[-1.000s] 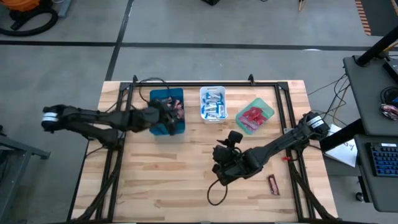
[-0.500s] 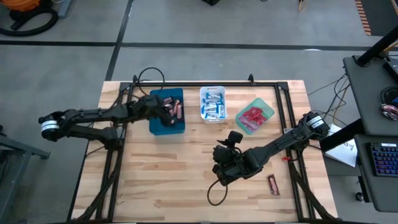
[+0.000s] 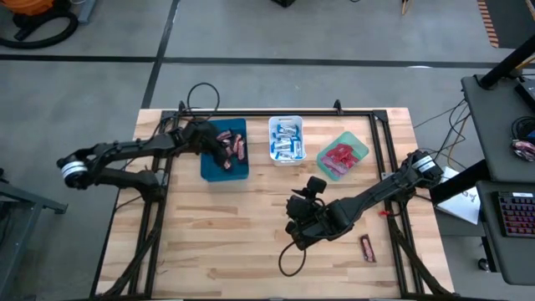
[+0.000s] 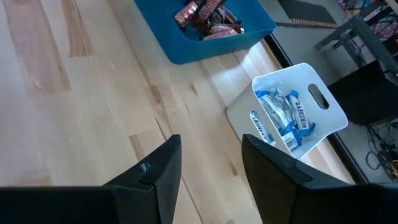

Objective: Sort candy
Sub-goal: Put the brown chocolate into the blue bin

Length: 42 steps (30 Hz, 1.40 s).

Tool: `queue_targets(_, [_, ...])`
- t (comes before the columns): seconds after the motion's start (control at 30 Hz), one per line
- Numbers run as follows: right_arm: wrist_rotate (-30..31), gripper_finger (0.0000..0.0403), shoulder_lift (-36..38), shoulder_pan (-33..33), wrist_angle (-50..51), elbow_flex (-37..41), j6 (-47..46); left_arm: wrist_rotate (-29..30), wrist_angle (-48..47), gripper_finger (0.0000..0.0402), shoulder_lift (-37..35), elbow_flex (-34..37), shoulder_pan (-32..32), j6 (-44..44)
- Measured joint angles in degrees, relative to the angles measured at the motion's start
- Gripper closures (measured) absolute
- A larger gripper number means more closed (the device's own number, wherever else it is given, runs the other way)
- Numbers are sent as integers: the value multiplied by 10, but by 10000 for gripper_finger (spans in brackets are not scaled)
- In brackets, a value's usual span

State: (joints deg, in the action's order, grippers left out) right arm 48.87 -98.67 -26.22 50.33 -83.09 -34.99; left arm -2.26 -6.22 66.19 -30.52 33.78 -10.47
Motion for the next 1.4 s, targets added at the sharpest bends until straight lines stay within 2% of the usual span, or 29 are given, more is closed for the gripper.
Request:
queue_targets(0.23, [-12,243,0,0,3,0,-6,37,-19,305,14,-23,0,22])
queue_targets(0.43, [-47,242,0,-2,11,0,-23,46,-82,260,13,-65,0,38])
queue_targets(0.53, [-91,245,2,-3,33,0,-53,46,-116,246,13,-87,-1,42])
queue_targets(0.63, [-167,245,5,-3,63,0,-100,44,-140,240,12,-106,-4,37])
queue_targets(0.73, [-237,241,5,-8,103,1,-144,17,-141,240,9,-108,-25,22])
queue_targets(0.9, [-331,239,5,-36,160,1,-211,9,-93,248,-3,-90,-113,-10])
queue_targets(0.97, [-362,239,5,-51,174,2,-238,24,-79,253,-6,-89,-162,-27])
queue_targets(1.2, [-444,238,5,-107,188,20,-356,162,-40,271,-8,-102,-340,-45])
queue_targets(1.4, [-487,238,19,-146,201,72,-457,253,-41,279,-9,-139,-440,-49])
